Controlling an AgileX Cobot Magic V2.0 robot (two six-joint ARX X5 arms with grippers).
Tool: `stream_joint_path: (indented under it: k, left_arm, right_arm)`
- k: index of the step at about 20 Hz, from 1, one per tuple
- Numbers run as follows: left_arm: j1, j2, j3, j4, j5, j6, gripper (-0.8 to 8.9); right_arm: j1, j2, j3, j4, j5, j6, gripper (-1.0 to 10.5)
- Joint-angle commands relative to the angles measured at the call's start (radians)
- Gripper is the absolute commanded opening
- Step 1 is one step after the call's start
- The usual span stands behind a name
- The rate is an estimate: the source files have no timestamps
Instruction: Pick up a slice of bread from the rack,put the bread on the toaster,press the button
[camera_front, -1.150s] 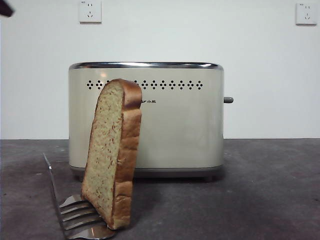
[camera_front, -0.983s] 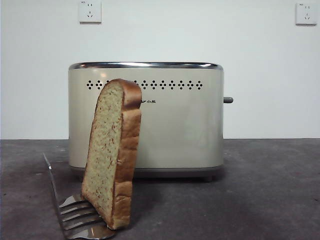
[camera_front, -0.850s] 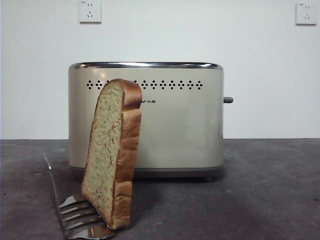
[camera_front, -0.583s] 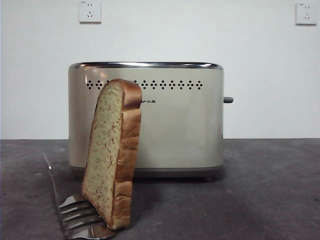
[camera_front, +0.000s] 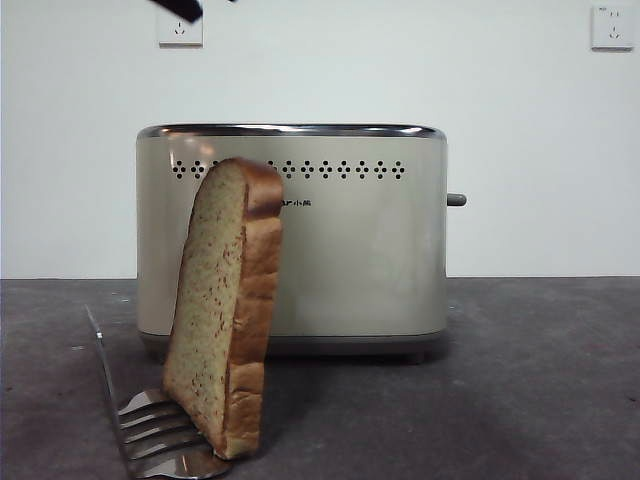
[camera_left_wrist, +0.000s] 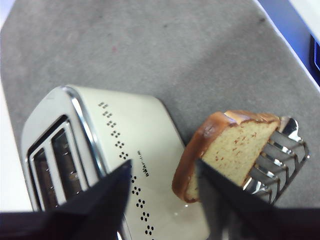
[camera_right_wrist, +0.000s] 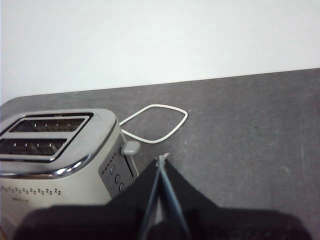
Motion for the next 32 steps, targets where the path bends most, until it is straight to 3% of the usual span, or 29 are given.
stream_joint_path:
  k: [1, 12, 18, 21, 25, 29, 32]
  left_arm:
    - [-0.012, 0.027, -0.002, -0.002, -0.008, 0.044, 5.03]
    - [-0.026, 0.193, -0.002, -0.018, -0.013, 0.055, 4.99]
    - [-0.026, 0.291, -0.002, -0.08, -0.095, 0.26, 4.95]
    - [-0.019, 0.32, -0.002, -0.078, -0.125, 0.266, 3.49]
    - [-0.018, 0.322, -0.002, -0.04, -0.141, 0.266, 3.19]
    - [-0.018, 0.322, -0.002, -0.038, -0.155, 0.262, 1.18]
    - [-0.018, 0.322, -0.002, -0.038, -0.155, 0.262, 0.85]
  right_arm:
    - [0.001, 0.002, 0.006, -0.005, -0.004, -0.009, 0.0]
    - [0.001, 0.002, 0.006, -0.013, -0.004, -0.016, 0.0]
    - [0.001, 0.002, 0.006, -0.024, -0.03, -0.017, 0.0]
    - [0.001, 0.002, 0.006, -0.054, -0.03, -0.017, 0.0]
    - [0.001, 0.002, 0.006, -0.098, -0.03, -0.022, 0.0]
    - [0.001, 0.002, 0.006, -0.109, -0.031, -0.042, 0.0]
    - [0.001, 0.002, 0.006, -0.11, -0.045, -0.042, 0.0]
